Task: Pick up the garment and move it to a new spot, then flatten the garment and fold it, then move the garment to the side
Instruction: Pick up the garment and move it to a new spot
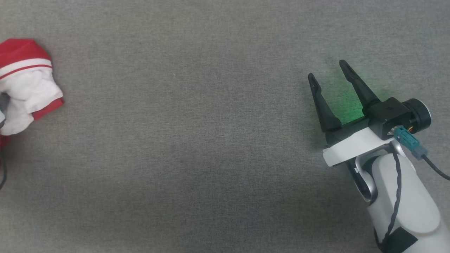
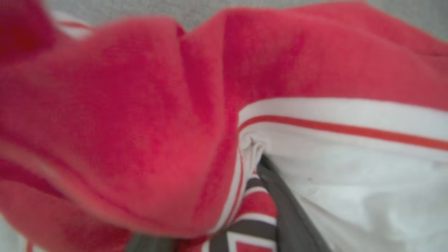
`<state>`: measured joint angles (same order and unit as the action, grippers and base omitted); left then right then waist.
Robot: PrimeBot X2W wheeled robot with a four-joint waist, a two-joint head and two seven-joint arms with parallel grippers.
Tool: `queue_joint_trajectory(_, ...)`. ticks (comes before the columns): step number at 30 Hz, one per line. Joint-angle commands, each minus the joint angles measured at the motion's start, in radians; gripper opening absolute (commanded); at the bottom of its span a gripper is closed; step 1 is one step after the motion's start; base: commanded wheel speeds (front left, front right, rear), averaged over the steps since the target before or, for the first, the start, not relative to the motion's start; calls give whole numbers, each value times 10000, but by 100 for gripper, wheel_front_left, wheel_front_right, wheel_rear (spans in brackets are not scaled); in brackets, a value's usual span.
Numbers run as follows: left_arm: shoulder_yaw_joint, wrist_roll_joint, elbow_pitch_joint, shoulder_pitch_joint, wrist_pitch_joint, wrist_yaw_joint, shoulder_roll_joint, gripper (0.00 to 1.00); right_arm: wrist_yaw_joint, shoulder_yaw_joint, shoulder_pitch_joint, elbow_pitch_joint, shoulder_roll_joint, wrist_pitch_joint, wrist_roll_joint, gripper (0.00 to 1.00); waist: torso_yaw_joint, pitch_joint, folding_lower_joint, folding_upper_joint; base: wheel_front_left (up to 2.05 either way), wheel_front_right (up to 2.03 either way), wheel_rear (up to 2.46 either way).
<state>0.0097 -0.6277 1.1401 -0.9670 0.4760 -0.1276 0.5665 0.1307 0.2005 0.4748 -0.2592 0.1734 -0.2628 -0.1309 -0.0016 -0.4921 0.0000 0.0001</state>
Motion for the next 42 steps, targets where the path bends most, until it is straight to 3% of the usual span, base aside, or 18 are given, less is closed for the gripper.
queue_joint_trajectory(1, -281, -91, 331, 544, 96, -41, -959, 0, 1, 16, 29, 58, -46, -26, 54, 100, 26, 88, 0, -1, 0, 0, 0)
queue_joint_trajectory(8, -574, -174, -287, 492, -1503, -40, -414, 0, 1, -207, -327, -47, -151, -26, -78, 100, 165, 1114, 0, -1, 0, 0, 0)
queue_joint_trajectory(13, -1078, -868, -1475, 625, -1640, -29, -423, 0, 1, -523, -785, -71, -334, -27, -187, 100, 200, 1893, 0, -1, 0, 0, 0)
queue_joint_trajectory(20, -2763, -2592, -5087, 1458, -499, -30, -442, 0, 1, -1018, -1414, 58, -610, -26, -322, 100, -167, 2442, 0, -1, 0, 0, 0)
queue_joint_trajectory(24, -3786, -3324, -7422, 2060, 390, -30, -180, 0, 1, -1300, -1659, 172, -758, -26, -370, 100, -653, 2470, 0, -1, 0, 0, 0)
queue_joint_trajectory(30, -5026, -3483, -9249, 2266, 1585, -30, -441, 0, 1, -1650, -1805, 362, -990, -26, -509, 100, -1477, 2194, 0, -1, 0, 0, 0)
queue_joint_trajectory(35, -6100, -3171, -9177, 1688, 2186, -25, -1364, 0, 1, -1857, -1768, 431, -1179, -26, -769, 100, -2557, 1868, 0, -1, 0, 0, 0)
queue_joint_trajectory(38, -6473, -3267, -8426, 1185, 2349, -26, -2064, 0, 1, -1846, -1641, 401, -1223, -26, -1038, 100, -3334, 1652, 0, -1, 0, 0, 0)
queue_joint_trajectory(42, -7016, -2927, -6994, 606, 2488, -27, -2407, 0, 1, -1596, -1633, 417, -1236, -26, -1740, 100, -4323, 1343, 0, -1, 0, 0, 0)
